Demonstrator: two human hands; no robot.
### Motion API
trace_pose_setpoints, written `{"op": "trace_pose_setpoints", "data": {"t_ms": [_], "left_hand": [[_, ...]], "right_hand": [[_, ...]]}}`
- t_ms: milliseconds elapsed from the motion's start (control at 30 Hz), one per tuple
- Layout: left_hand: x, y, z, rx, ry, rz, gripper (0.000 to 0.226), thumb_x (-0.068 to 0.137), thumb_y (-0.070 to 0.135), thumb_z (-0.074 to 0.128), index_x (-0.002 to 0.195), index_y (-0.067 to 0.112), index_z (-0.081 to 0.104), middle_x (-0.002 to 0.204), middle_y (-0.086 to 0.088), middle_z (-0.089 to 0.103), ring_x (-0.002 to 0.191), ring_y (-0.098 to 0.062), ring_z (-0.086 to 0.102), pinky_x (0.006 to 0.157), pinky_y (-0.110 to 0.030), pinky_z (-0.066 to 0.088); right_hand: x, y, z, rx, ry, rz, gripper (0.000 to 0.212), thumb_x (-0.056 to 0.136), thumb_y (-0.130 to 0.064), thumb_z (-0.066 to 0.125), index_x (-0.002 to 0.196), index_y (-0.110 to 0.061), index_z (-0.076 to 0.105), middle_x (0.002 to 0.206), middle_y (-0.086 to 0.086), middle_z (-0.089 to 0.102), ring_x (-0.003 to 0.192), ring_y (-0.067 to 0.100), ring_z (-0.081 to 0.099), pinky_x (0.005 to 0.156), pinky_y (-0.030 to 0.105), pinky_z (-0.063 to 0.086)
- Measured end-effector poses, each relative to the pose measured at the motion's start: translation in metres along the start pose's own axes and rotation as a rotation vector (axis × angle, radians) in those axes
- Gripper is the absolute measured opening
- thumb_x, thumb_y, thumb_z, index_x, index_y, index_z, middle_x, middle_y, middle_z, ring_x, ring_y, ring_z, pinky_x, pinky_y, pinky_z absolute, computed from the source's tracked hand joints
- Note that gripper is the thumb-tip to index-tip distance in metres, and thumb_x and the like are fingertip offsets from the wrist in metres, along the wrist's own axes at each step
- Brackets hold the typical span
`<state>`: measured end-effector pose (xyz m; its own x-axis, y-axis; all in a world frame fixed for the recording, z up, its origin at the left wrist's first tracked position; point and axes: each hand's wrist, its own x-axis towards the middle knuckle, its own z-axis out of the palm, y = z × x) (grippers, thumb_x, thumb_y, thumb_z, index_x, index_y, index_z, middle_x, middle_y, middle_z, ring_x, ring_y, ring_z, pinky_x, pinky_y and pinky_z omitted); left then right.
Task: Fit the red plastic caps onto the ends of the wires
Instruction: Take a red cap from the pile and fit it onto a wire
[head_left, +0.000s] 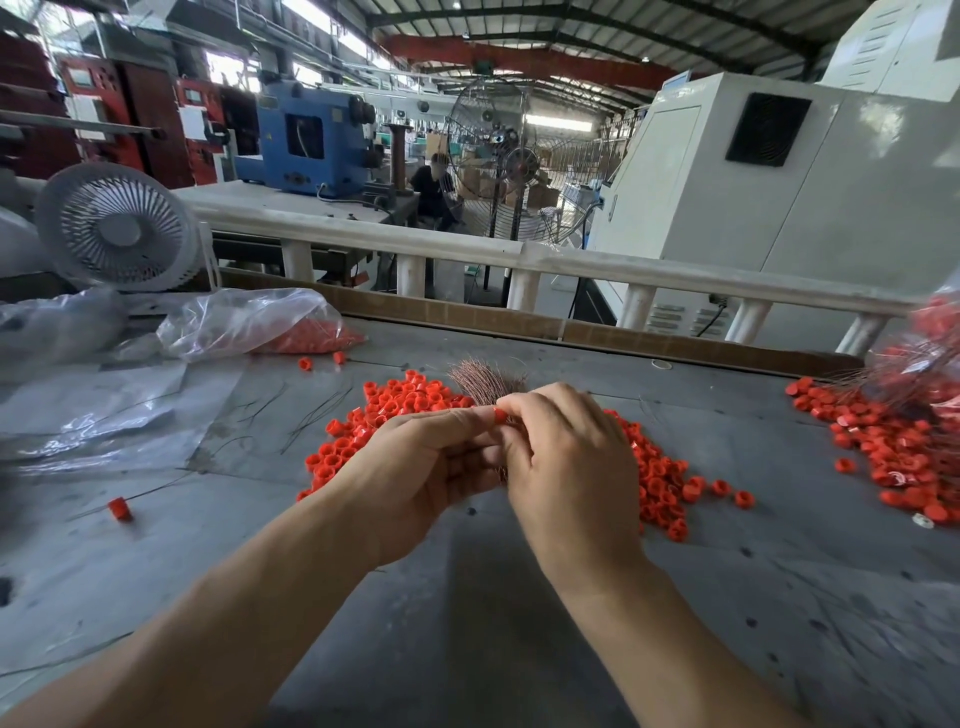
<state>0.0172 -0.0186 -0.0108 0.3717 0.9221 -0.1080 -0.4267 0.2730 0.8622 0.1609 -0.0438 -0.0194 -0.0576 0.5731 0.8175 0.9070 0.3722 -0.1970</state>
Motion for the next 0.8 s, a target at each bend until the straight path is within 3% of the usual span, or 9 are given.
{"op": "trace_pose_setpoints", "data": {"t_ms": [333, 500, 800], "left_hand": [[-0.0024, -0.0005, 0.0032, 0.0, -0.008, -0.017, 0.031, 0.083, 0.017, 0.071, 0.107, -0.002, 0.072, 0.089, -0.012, 0.068, 0.075, -0.017, 0.065, 0.071, -0.027, 0.059], [-0.003, -0.0016, 0.0041, -0.025, 0.018, -0.066, 0.032, 0.089, 0.013, 0.066, 0.114, -0.007, 0.07, 0.085, -0.012, 0.07, 0.072, -0.018, 0.065, 0.071, -0.027, 0.059], [0.0002, -0.0039, 0.0036, -0.002, 0.043, -0.073, 0.018, 0.093, 0.01, 0.064, 0.099, -0.003, 0.074, 0.082, -0.013, 0.07, 0.069, -0.019, 0.064, 0.07, -0.027, 0.06]], "right_hand": [[0.001, 0.0019, 0.0005, -0.032, -0.003, -0.035, 0.007, 0.084, -0.009, 0.073, 0.088, -0.013, 0.071, 0.087, 0.001, 0.065, 0.083, 0.026, 0.062, 0.075, 0.039, 0.05], [-0.0009, 0.0021, 0.0047, -0.054, -0.032, -0.01, 0.018, 0.076, -0.002, 0.078, 0.087, -0.012, 0.068, 0.086, 0.003, 0.064, 0.082, 0.027, 0.061, 0.077, 0.038, 0.048], [-0.0018, 0.0031, 0.0069, -0.046, -0.041, -0.029, 0.021, 0.07, 0.002, 0.075, 0.083, -0.011, 0.064, 0.083, 0.003, 0.061, 0.081, 0.027, 0.058, 0.078, 0.035, 0.045]]}}
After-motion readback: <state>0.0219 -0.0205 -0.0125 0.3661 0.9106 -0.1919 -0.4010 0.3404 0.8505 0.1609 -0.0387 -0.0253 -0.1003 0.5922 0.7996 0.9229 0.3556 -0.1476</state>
